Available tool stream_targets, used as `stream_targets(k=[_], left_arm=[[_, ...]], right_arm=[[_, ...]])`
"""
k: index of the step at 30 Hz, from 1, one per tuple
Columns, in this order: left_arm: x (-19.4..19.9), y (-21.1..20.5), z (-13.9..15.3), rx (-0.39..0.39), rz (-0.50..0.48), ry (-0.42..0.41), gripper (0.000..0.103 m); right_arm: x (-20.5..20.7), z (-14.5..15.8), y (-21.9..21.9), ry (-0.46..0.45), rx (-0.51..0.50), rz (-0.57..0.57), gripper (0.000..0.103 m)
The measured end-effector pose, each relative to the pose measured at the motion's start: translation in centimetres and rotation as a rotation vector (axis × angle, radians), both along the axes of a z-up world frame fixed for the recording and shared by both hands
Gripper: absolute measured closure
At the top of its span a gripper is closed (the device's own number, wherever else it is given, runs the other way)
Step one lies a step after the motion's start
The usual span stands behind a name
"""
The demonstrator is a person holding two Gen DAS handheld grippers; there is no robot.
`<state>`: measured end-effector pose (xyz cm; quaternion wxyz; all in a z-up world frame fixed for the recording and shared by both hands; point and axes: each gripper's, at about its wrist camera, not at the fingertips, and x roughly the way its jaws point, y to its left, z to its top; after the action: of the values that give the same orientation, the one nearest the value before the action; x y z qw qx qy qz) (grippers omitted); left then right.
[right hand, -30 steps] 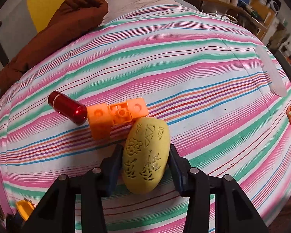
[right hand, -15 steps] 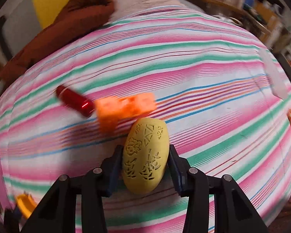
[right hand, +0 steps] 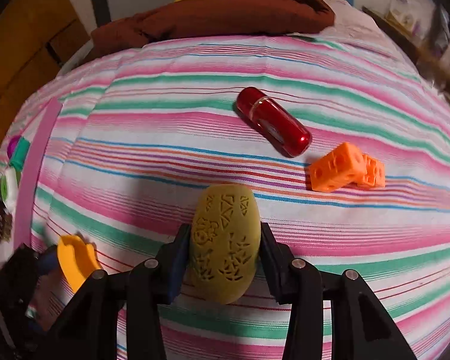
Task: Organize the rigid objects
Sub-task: 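Carry the cheese piece over the tray with the left gripper while the right gripper holds the sponge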
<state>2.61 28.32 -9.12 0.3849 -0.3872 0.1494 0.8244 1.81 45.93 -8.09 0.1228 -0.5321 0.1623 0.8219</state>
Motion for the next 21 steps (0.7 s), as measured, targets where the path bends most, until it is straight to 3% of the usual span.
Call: stream_targets(k=[14,17,21], left_arm=[[-0.1,-0.2,0.4,0.001,0.003,-0.012,0.037],[-0.1,-0.8,1.3,0.02,0.021,-0.038,0.037],[0.2,-1.5,3.5,0.039,0.037,-0.003,0.037]], right_arm=[[0.3,0.0,-1.5,-0.002,0.057,0.045,0.057],[0.9,0.2,-1.7,0.005,0.084,0.06,0.057],[1.6,0.3,-1.5,0.014,0.102,0.071,0.057]])
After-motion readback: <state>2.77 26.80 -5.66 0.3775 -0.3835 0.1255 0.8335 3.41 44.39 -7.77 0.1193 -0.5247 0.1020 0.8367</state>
